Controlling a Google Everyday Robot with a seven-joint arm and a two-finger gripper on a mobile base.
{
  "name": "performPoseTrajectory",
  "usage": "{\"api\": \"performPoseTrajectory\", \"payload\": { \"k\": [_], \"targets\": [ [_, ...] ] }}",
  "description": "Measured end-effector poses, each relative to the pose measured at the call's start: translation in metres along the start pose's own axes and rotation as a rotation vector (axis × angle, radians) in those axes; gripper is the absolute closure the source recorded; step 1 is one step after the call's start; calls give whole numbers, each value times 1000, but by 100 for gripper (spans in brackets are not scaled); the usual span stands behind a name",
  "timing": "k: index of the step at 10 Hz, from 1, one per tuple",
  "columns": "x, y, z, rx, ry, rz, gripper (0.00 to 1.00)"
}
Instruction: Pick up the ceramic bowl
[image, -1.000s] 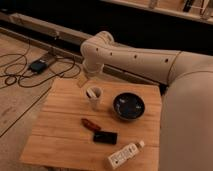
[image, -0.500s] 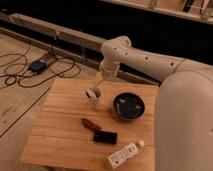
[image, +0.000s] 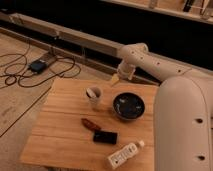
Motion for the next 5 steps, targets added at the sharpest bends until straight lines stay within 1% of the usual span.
{"api": "performPoseTrajectory", "payload": {
  "k": [3,5],
  "targets": [
    [31,-28,19,-25,-16,6,20],
    [54,-39,25,-40,-16,20,20]
  ]
}}
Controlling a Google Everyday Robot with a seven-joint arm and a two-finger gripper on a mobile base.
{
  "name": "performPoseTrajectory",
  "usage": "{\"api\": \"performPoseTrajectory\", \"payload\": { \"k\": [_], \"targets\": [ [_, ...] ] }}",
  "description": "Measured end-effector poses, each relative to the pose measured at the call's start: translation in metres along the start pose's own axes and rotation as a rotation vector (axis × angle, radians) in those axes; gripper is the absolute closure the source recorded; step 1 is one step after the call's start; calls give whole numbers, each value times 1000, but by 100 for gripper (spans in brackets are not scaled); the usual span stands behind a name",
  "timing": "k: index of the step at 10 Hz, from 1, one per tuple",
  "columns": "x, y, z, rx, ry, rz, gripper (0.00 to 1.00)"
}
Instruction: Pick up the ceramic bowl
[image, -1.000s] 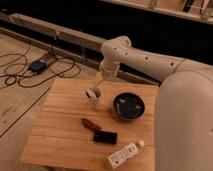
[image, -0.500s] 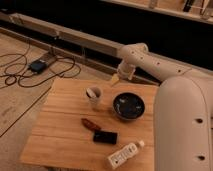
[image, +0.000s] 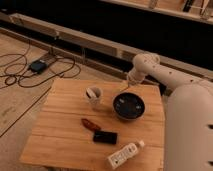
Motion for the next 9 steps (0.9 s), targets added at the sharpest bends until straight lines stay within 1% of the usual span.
{"api": "performPoseTrajectory", "payload": {
  "k": [3,5,9],
  "targets": [
    [32,-19,9,-6,18,34,20],
    [50,-28,18,-11,45,55,20],
    [63,-33,39,-24,100,74,20]
  ]
}}
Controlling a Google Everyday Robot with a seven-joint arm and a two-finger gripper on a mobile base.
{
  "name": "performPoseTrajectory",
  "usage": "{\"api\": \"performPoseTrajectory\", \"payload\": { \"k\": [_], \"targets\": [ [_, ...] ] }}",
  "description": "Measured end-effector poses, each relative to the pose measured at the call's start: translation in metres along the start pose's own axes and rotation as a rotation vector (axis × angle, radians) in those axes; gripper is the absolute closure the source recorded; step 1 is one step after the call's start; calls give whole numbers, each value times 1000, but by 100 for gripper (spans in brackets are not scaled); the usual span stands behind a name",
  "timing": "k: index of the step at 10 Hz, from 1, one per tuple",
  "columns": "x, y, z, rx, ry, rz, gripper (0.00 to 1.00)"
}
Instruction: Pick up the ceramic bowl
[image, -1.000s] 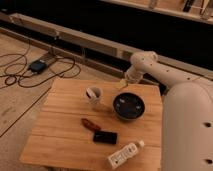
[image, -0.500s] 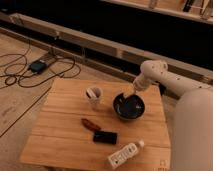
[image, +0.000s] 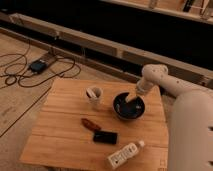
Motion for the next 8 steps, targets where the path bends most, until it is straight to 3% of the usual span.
{"api": "performPoseTrajectory", "payload": {
  "k": [5,6,8],
  "targets": [
    [4,-1,13,-12,51,-13,20],
    [3,-1,14,-13,56,-16,24],
    [2,0,16,-18,64,-20,42]
  ]
}}
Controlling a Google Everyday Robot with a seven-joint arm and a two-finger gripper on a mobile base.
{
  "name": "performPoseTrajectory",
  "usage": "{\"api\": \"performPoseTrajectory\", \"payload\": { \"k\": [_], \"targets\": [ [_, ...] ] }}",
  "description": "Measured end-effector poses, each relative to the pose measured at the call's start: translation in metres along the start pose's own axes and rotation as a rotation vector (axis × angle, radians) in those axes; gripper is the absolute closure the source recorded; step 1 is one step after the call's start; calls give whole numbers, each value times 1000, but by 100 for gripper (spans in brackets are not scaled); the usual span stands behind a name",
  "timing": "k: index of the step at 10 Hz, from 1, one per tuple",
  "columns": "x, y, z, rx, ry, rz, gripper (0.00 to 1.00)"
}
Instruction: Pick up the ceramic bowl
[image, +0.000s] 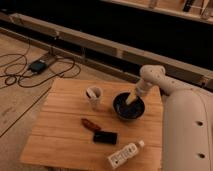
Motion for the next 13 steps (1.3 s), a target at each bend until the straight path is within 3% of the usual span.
{"api": "performPoseTrajectory", "payload": {
  "k": [5,6,8,11,13],
  "targets": [
    [-5,9,-6,-40,-15,5,94],
    [-6,12,-8,-54,-20,6,99],
    [-6,18,-11,-95,-32,11,100],
    [-10,23,-26,-180,-91,32,100],
    [-13,18,-42,-213,-143,40,100]
  ]
}}
